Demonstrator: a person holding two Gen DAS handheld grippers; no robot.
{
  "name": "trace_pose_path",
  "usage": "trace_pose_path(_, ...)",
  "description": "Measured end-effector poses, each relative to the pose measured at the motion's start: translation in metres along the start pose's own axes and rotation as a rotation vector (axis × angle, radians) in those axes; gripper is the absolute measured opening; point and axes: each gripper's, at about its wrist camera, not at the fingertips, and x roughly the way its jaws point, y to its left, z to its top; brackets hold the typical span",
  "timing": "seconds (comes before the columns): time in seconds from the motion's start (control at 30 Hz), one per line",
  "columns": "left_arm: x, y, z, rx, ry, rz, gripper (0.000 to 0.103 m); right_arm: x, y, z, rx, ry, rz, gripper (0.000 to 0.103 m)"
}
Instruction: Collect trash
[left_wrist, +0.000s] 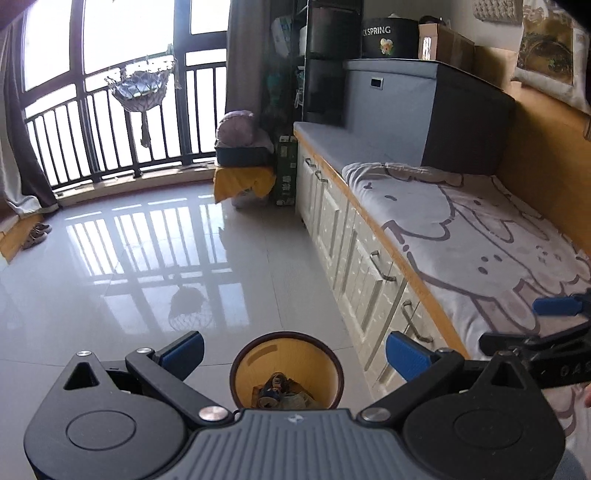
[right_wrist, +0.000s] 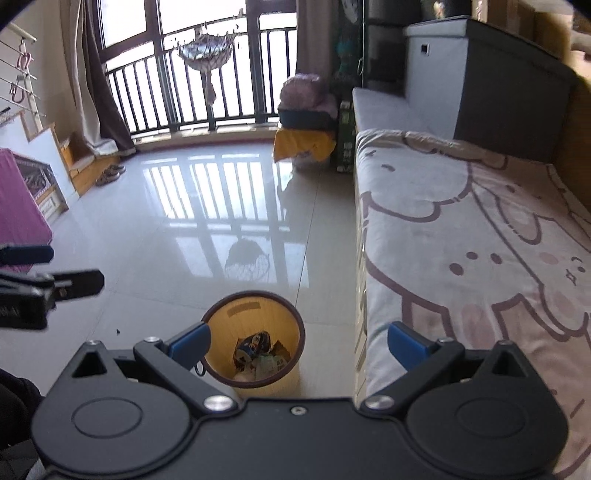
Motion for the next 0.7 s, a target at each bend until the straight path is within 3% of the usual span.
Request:
trace_pose_path(0.2,-0.008,-0.005,-0.019,0.03,-0.032,0.068,0.103,-0.017,0.0,-0.018,0.002,-0.059,-0.029,0.103)
trace_pose_path(0.5,-0.003,-0.003,-0.047,0.074,-0.073,0.087,0.103,-0.024,0.004,-0.047,-0.026,-0.125,-0.105,0.103)
trace_pose_path(0.7,0.003,0.007,-0.063,0.032,-0.054,0.087,0.103,-0.02,-0.001,-0.062,0.004,-0.155,-0.146,0.103)
